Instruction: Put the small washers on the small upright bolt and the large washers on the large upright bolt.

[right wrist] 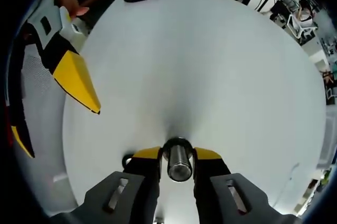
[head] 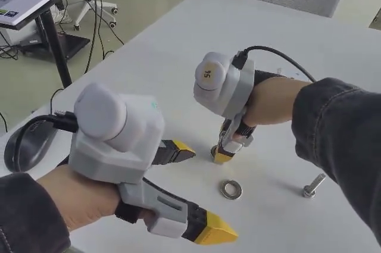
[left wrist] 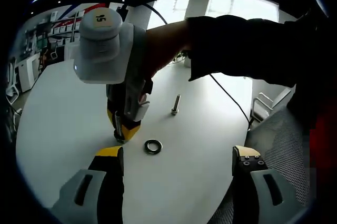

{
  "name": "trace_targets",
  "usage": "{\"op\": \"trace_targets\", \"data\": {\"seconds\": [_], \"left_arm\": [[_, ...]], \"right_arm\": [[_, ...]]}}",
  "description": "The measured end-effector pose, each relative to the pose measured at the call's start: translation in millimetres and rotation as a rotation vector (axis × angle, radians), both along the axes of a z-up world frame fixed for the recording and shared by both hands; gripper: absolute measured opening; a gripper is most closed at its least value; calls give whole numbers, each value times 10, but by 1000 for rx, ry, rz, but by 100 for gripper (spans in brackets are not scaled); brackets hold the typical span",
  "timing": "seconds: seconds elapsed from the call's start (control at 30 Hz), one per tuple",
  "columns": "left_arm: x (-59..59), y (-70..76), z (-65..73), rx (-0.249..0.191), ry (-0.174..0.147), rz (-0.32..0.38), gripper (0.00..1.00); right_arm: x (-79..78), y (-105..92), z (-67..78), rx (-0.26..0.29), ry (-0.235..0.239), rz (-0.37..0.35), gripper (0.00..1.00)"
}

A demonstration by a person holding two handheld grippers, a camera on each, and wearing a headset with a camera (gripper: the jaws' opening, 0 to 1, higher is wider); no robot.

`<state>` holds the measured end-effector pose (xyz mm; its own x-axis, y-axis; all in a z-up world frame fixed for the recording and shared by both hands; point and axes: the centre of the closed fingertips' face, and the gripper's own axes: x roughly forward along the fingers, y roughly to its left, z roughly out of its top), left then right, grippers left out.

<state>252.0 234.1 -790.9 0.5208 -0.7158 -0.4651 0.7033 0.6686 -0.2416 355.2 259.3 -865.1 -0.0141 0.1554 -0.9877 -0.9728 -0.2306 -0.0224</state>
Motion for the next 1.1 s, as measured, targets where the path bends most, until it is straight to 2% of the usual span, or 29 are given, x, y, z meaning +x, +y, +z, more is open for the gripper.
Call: {"op": "trace_targets", "data": {"seconds": [0.13,0.3,0.47,0.73,1.1], "left_arm": [[-5,1,-5,0,2,-2,84],[-10,8,-7,0,1,0,84],[-20,14,-10,1,0,0,84],[-25,9,-16,4,1,-2,84],[-17,-2,-28,7,2,-2,84]], "right_arm": [[-5,-13,-10,0,9,-14,25],[-7,-60,-65,-14,-5,0,26],[-7,-71,-69,-12,9,-7,28],[32,-92,-14,19,14,-35,31],[25,-211,64,33,8,-60,35]]}}
